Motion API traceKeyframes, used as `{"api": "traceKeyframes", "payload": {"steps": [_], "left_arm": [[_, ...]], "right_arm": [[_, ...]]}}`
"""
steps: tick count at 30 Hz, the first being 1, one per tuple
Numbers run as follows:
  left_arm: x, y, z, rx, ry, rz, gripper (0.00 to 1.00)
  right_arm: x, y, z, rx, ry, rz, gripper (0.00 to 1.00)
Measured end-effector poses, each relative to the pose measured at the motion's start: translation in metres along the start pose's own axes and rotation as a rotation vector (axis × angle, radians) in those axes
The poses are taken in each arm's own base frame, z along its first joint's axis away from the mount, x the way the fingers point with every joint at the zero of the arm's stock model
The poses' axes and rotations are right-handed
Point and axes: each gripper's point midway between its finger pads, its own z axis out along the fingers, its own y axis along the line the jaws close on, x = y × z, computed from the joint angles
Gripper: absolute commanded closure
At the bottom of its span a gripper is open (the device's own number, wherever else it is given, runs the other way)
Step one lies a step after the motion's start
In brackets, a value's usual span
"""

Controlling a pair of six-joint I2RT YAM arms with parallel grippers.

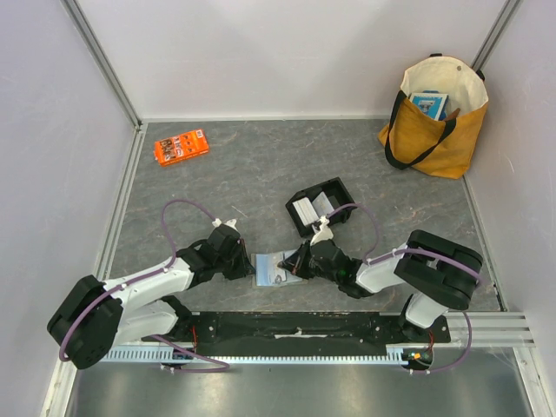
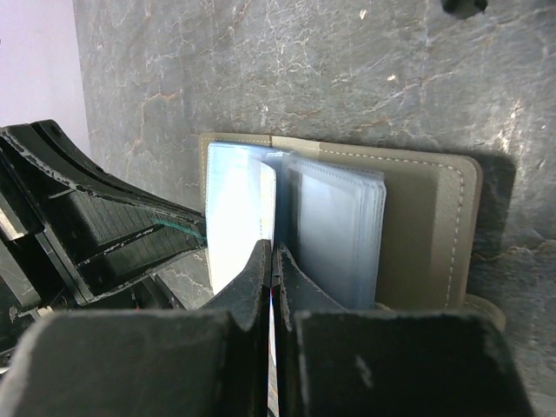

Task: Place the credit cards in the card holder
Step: Insert the credit card into the card holder.

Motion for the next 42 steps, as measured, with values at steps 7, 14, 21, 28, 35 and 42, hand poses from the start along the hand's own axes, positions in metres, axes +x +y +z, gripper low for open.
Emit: {"api": "traceKeyframes", "payload": {"steps": [7,14,21,28,35,42], "left_arm": [[0.001,0.001,0.0,-0.005,0.004,0.0,0.98],[0.002,0.002,-0.001,-0.008,0.006,-0.001,0.98],[0.001,0.0,-0.003,0.003,0.0,0.001,0.98],[0.001,-0.001,-0.003,0.006,0.001,0.001,0.98],[0.001,-0.002,-0.003,0.01,0.005,0.0,0.98],[0.002,-0.001,-0.003,0.008,0.008,0.0,0.98]], "right_arm": [[0.008,0.004,0.003,0.007,0.025,0.008,1.0],[0.012,0.005,0.009,0.051,0.042,-0.007,0.76],[0.002,0.006,-0.005,0.157,0.028,-0.122,0.51],[-0.006,0.005,-0.011,0.208,0.018,-0.184,0.48],[0.003,0.007,0.0,0.205,0.068,-0.207,0.5],[0.014,0.013,0.005,0.185,0.114,-0.231,0.56]]}}
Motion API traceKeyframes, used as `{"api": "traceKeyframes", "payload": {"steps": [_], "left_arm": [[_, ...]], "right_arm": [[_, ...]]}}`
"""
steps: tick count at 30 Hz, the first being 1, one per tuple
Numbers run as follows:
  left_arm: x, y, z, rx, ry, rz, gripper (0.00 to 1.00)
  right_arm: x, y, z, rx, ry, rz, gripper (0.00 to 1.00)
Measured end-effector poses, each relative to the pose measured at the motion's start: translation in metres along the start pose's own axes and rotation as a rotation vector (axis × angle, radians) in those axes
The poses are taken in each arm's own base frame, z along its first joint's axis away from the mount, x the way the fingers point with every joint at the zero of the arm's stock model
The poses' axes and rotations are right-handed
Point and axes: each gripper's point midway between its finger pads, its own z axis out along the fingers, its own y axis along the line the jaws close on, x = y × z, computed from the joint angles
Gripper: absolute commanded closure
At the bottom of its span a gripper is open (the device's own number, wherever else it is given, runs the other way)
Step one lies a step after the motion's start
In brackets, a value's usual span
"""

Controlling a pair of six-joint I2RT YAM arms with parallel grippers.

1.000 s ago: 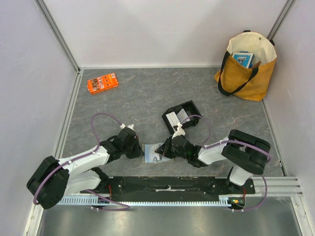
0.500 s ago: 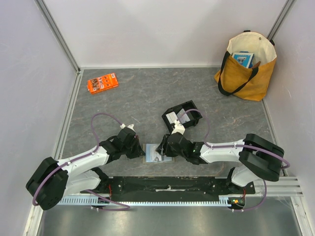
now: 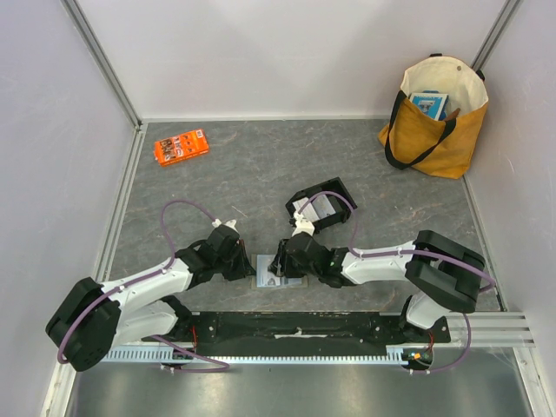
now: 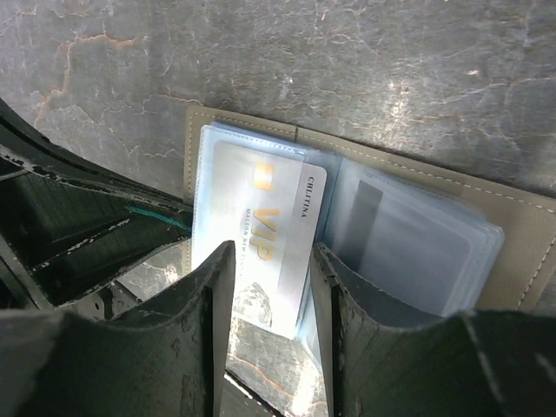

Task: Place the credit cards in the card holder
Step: Insert the credit card into the card holder.

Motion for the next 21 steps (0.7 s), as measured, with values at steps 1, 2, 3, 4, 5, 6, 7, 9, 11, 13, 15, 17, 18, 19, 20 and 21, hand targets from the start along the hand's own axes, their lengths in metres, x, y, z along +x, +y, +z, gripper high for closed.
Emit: {"api": "traceKeyframes", "payload": {"steps": [1,2,3,4,5,6,7,9,11,13,15,17,18,19,20,21], "left_arm": [[0.0,0.0,0.0,-0.001,0.001,0.0,0.98],[0.001,0.001,0.0,-0.003,0.003,0.0,0.98],[0.001,0.001,0.0,-0.004,0.004,-0.001,0.98],[0.001,0.001,0.0,-0.003,0.003,0.0,0.98],[0.001,0.001,0.0,-0.003,0.004,0.0,0.98],[0.001,0.001,0.0,-0.004,0.004,-0.001,0.98],[0.001,0.001,0.0,-0.004,0.004,-0.001,0.98],[0.001,0.001,0.0,-0.004,0.004,-0.001,0.98],[0.001,0.001,0.0,-0.005,0.005,-0.001,0.98],[0.001,0.001,0.0,-0.005,0.005,-0.001,0.98],[0.001,0.001,0.0,-0.005,0.005,-0.001,0.98],[0.001,0.001,0.0,-0.004,0.005,-0.001,0.98],[0.001,0.0,-0.001,0.0,0.005,0.0,0.98],[0.001,0.0,-0.001,0.002,0.004,-0.001,0.98],[0.0,-0.001,-0.002,0.006,0.001,0.0,0.98],[0.0,-0.002,-0.003,0.012,-0.003,0.001,0.98]], "right_arm": [[0.0,0.001,0.0,-0.001,0.003,-0.005,0.6],[0.001,0.001,0.0,-0.001,0.004,-0.01,0.64],[0.001,0.002,-0.001,-0.002,0.007,-0.016,0.67],[0.002,0.003,-0.001,-0.005,0.009,-0.018,0.69],[0.002,0.004,-0.001,-0.006,0.01,-0.022,0.71],[0.003,0.004,-0.001,-0.006,0.012,-0.025,0.71],[0.003,0.003,-0.001,-0.004,0.013,-0.027,0.72],[0.003,0.003,-0.001,-0.004,0.015,-0.027,0.72],[0.004,0.004,-0.001,-0.006,0.017,-0.026,0.72],[0.004,0.004,-0.001,-0.007,0.019,-0.026,0.68],[0.004,0.004,-0.001,-0.008,0.019,-0.026,0.59],[0.003,0.005,-0.002,-0.009,0.015,-0.027,0.53],[0.002,0.005,-0.003,-0.01,0.012,-0.033,0.51],[-0.001,0.005,-0.005,-0.011,0.006,-0.04,0.48],[-0.005,0.006,-0.009,-0.013,-0.004,-0.047,0.46],[-0.011,0.008,-0.014,-0.017,-0.018,-0.061,0.42]]}}
